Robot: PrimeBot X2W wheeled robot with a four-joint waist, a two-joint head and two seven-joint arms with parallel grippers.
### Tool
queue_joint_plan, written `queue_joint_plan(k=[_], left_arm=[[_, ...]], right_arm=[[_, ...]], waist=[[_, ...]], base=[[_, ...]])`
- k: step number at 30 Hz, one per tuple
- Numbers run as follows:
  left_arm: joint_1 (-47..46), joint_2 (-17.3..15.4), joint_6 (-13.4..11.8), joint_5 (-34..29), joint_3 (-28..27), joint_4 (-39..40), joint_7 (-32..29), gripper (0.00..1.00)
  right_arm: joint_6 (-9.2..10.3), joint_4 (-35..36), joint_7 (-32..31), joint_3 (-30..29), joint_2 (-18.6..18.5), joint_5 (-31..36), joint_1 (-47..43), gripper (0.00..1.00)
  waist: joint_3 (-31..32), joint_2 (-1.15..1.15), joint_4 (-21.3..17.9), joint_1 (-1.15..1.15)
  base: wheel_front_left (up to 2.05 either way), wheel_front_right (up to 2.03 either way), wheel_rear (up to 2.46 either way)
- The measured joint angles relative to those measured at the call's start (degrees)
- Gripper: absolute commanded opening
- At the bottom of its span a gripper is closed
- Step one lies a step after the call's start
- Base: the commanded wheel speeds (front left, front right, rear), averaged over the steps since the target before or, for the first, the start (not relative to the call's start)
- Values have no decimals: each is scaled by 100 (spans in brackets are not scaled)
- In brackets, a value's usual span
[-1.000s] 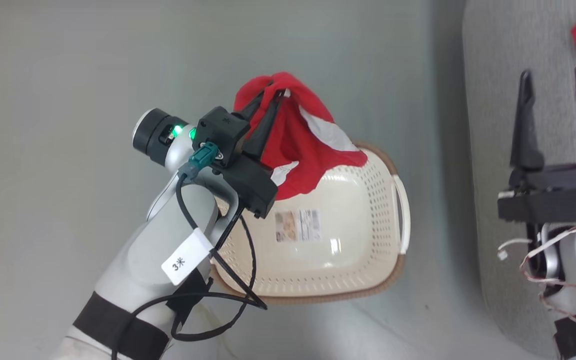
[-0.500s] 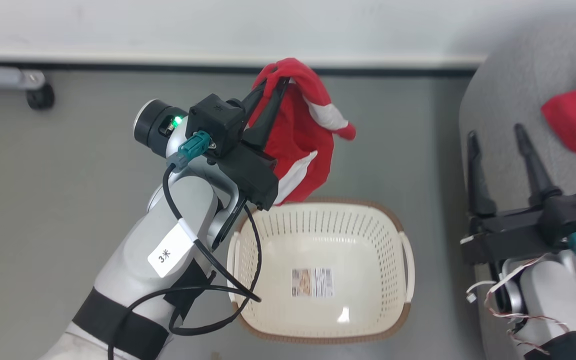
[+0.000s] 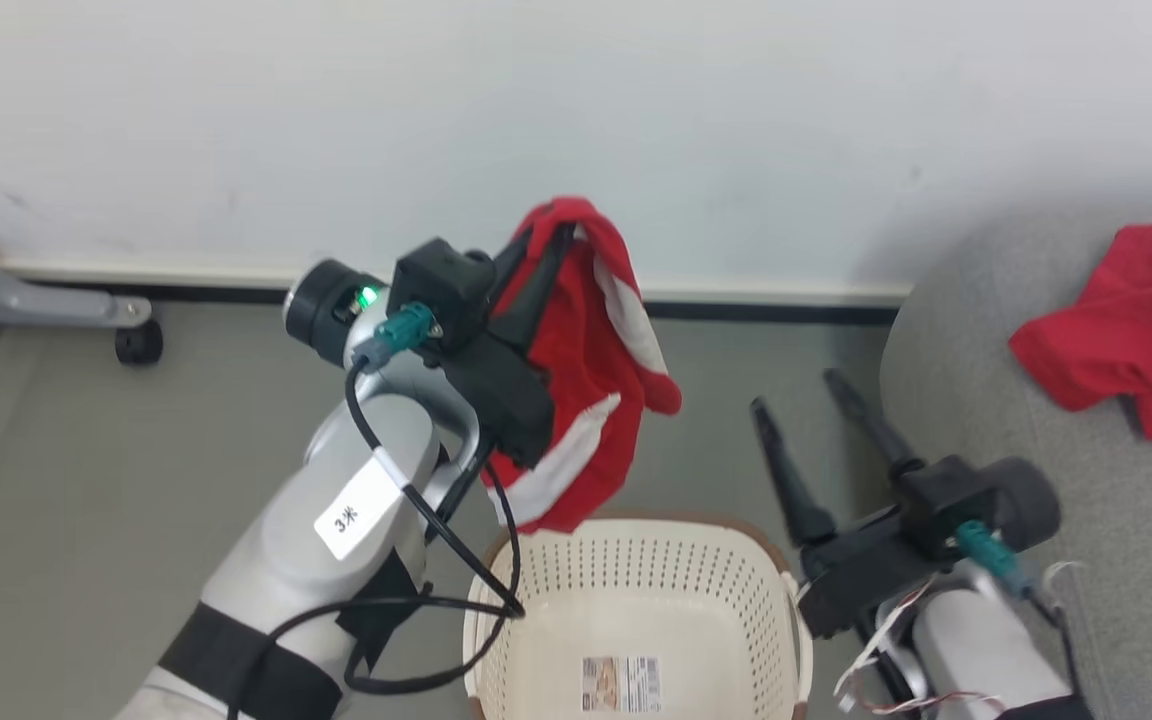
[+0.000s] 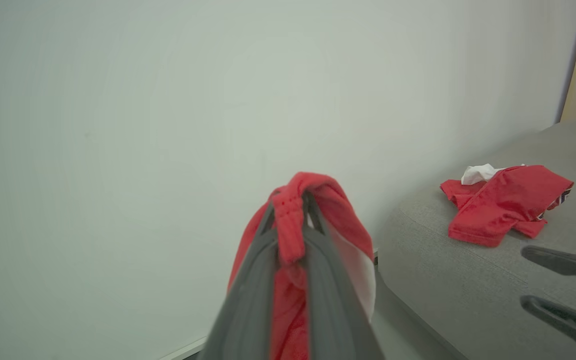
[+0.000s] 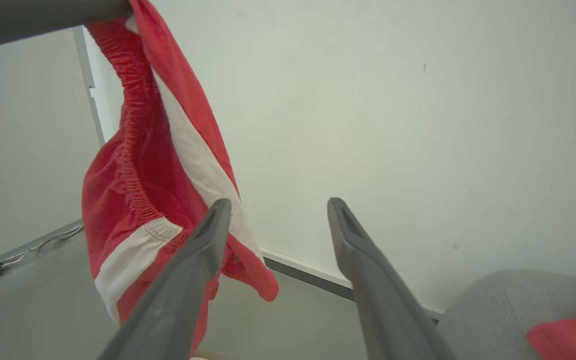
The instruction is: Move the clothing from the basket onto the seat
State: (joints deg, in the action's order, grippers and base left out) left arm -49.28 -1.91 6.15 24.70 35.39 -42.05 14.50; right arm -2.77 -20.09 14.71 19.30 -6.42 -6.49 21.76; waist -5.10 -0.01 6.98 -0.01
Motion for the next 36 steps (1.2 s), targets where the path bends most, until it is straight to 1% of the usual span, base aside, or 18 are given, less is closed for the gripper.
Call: queue_joint_plan(k=[2, 4, 12, 17, 19, 24, 29, 30, 31, 32, 33, 34, 36], left_arm=[[93, 1, 33, 49, 94, -41, 0, 0], [189, -3, 41, 96, 229, -27, 0, 0], [416, -2, 42, 297, 587, 304, -12, 0], [544, -15, 41, 353, 779, 612, -86, 0], [582, -24, 32, 380, 829, 759, -129, 0], [660, -31, 5, 391, 973, 1093, -187, 0], [697, -29, -32, 399, 1040, 1389, -256, 0], [730, -33, -64, 399, 1038, 1427, -270, 0], [757, -36, -63, 399, 1040, 1454, -296, 0], [769, -36, -65, 399, 1040, 1481, -308, 0], [773, -37, -68, 399, 1039, 1514, -320, 0], [775, -36, -70, 399, 1038, 1546, -331, 0], [794, -43, -113, 400, 1023, 1618, -333, 0]], right_arm=[[-88, -202, 0, 157, 68, 2, 2, 100], [-126, -356, 0, 274, 101, 4, -3, 100], [-178, -818, 0, 510, 162, 49, 0, 100], [-188, -1226, -2, 675, 183, 99, 74, 100], [-234, -1394, -2, 730, 197, 140, 151, 100], [-240, -1824, -8, 836, 221, 199, 409, 100], [-307, -2272, -34, 953, 254, 198, 708, 100], [-330, -2336, -47, 980, 260, 196, 750, 87], [-330, -2396, -47, 1000, 271, 176, 785, 45], [-331, -2463, -47, 1016, 280, 145, 820, 32], [-336, -2509, -47, 1032, 282, 137, 839, 6], [-338, -2553, -47, 1046, 282, 135, 850, 0], [-363, -2654, -47, 1071, 285, 81, 864, 0]], waist=[[170, 0, 2, 0], [341, 0, 8, 0], [870, 0, 117, 0], [995, 1, 287, 0], [1024, 1, 351, 0], [1060, 1, 491, 1], [1068, 1, 603, 1], [1067, 1, 617, 1], [1066, 1, 629, 1], [1064, 1, 639, 1], [1062, 1, 648, 1], [1060, 1, 655, 1], [1056, 1, 664, 1]], base=[[0, 0, 0], [0, 0, 0], [0, 0, 0], [0, 0, 0], [0, 0, 0], [0, 0, 0], [0, 0, 0], [0, 0, 0], [0, 0, 0], [0, 0, 0], [0, 0, 0], [0, 0, 0], [0, 0, 0]])
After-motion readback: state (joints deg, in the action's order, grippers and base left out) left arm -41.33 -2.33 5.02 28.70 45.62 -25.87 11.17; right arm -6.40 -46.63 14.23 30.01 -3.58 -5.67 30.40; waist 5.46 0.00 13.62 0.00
